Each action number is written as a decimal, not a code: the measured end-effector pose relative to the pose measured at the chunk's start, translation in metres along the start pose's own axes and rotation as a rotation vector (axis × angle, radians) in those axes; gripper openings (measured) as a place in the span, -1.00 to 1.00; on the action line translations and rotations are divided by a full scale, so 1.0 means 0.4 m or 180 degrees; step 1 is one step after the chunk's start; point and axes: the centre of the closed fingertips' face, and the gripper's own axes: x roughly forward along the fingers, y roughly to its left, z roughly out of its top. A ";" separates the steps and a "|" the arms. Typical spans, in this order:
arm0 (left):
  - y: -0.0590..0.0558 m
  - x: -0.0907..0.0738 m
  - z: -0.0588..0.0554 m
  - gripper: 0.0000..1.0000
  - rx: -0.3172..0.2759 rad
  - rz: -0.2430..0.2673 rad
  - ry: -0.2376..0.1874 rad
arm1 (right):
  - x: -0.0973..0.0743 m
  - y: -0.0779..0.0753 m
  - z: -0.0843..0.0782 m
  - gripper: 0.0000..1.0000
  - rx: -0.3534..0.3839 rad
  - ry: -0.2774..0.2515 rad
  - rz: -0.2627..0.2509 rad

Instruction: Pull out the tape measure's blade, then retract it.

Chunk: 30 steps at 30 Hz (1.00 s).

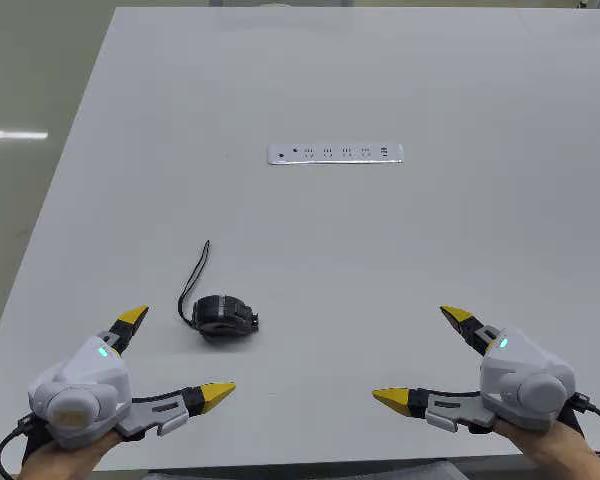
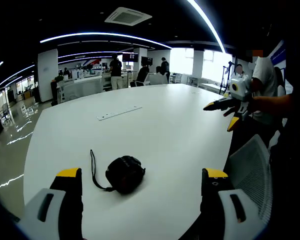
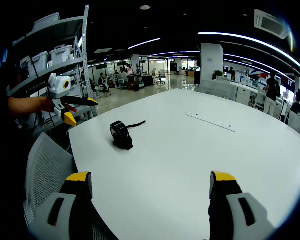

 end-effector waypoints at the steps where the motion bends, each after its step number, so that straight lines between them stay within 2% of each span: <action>1: 0.000 0.000 0.001 0.98 0.0006 0.0001 -0.0005 | 0.000 0.000 0.000 1.00 -0.0001 0.0003 0.0000; 5: 0.001 0.001 0.002 0.98 0.0013 0.0007 -0.0004 | -0.001 -0.002 0.000 1.00 -0.0002 0.0003 -0.0005; 13: 0.006 0.016 -0.013 0.98 0.0030 0.0023 0.0084 | 0.003 0.001 -0.008 1.00 -0.0004 0.0031 0.0001; 18: 0.003 0.020 -0.009 0.98 0.0053 0.0003 0.0075 | 0.005 0.005 -0.013 1.00 -0.0021 0.0058 0.0028; 30: 0.016 0.015 -0.012 0.98 0.0050 0.0035 0.0081 | 0.003 -0.003 -0.013 1.00 -0.0042 0.0070 0.0014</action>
